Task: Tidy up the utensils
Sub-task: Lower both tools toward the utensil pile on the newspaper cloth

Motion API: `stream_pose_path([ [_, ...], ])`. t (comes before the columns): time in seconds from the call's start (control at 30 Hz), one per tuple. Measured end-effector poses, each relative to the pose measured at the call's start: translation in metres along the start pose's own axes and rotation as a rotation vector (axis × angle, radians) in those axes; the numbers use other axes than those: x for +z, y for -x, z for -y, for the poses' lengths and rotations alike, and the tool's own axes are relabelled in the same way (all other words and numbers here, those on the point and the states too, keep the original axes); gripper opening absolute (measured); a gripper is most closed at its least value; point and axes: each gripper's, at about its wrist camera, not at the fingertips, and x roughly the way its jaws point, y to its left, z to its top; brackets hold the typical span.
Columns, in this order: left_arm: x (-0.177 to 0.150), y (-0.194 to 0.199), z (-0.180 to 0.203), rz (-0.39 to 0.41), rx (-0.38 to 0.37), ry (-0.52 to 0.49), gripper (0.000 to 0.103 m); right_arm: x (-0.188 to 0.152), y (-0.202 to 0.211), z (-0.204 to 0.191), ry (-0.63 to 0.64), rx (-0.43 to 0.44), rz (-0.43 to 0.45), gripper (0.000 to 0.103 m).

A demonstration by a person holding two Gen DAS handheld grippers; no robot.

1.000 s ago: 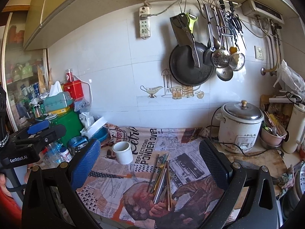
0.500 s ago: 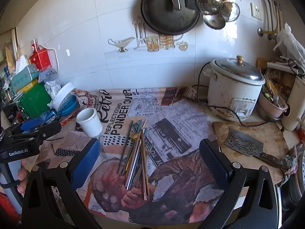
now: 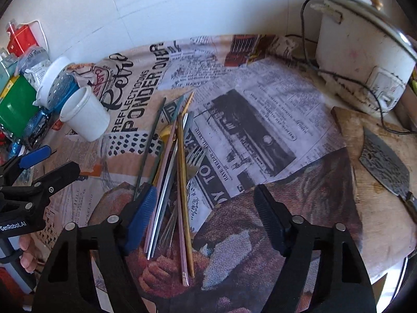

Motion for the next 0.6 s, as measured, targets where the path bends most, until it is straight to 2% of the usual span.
stream_pose_path([
  [0.03, 0.001, -0.007, 0.0, -0.006, -0.008, 0.001, 0.103, 0.002, -0.008, 0.002, -0.004, 0.012, -0.021, 0.063],
  [0.1, 0.003, -0.02, -0.001, -0.013, -0.013, 0.009, 0.103, 0.005, -0.024, 0.003, -0.004, 0.035, -0.063, 0.051],
  [0.2, 0.007, -0.041, -0.001, -0.026, 0.039, 0.036, 0.103, 0.009, -0.044, 0.003, -0.001, 0.074, -0.126, 0.038],
  [0.33, 0.013, -0.062, -0.005, -0.067, 0.056, 0.074, 0.103, 0.013, -0.06, 0.004, 0.012, 0.107, -0.183, 0.029],
  [0.4, 0.015, -0.069, -0.007, -0.085, 0.035, 0.1, 0.103, 0.014, -0.064, 0.002, 0.027, 0.11, -0.194, 0.023],
  [0.53, 0.018, -0.078, -0.01, -0.104, 0.008, 0.116, 0.103, 0.017, -0.071, 0.004, 0.026, 0.15, -0.212, 0.017],
  [0.6, 0.019, -0.083, -0.009, -0.124, -0.019, 0.12, 0.101, 0.018, -0.072, 0.002, 0.041, 0.143, -0.218, 0.015],
])
